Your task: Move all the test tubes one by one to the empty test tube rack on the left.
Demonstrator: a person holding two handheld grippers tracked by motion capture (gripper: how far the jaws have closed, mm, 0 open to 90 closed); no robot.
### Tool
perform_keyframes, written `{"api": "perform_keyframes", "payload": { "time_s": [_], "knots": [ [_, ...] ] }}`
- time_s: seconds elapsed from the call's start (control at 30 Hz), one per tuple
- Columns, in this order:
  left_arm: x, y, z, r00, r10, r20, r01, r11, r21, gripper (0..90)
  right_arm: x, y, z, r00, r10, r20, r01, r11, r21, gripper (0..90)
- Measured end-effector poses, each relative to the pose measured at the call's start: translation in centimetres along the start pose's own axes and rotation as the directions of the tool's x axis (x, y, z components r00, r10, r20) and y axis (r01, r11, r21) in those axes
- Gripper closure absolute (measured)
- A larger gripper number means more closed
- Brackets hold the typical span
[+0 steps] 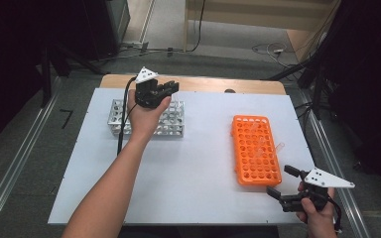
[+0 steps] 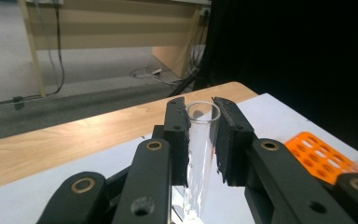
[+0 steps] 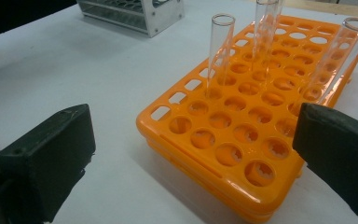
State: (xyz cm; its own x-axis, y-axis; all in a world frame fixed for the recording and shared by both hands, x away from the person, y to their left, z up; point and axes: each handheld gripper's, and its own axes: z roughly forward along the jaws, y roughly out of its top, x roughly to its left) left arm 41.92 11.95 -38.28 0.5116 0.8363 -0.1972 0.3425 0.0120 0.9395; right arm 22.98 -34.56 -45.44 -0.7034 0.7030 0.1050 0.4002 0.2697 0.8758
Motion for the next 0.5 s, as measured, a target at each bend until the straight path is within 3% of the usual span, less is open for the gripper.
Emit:
{"api": "perform_keyframes", "payload": {
  "time_s": [0.33,0.5],
  "knots": [
    [0.8,-0.8,2.5,0.9985,-0.018,-0.051,0.018,0.9998,0.0,75.7,-0.1,-0.1,-0.1,1.0,-0.002,0.002,0.002,1.0,-0.003,0.0],
    [1.0,-1.5,3.4,0.996,0.003,-0.089,-0.001,0.9995,0.032,75.7,-0.2,-0.1,-0.1,1.0,0.005,0.002,-0.005,1.0,-0.003,0.0]
  ]
}}
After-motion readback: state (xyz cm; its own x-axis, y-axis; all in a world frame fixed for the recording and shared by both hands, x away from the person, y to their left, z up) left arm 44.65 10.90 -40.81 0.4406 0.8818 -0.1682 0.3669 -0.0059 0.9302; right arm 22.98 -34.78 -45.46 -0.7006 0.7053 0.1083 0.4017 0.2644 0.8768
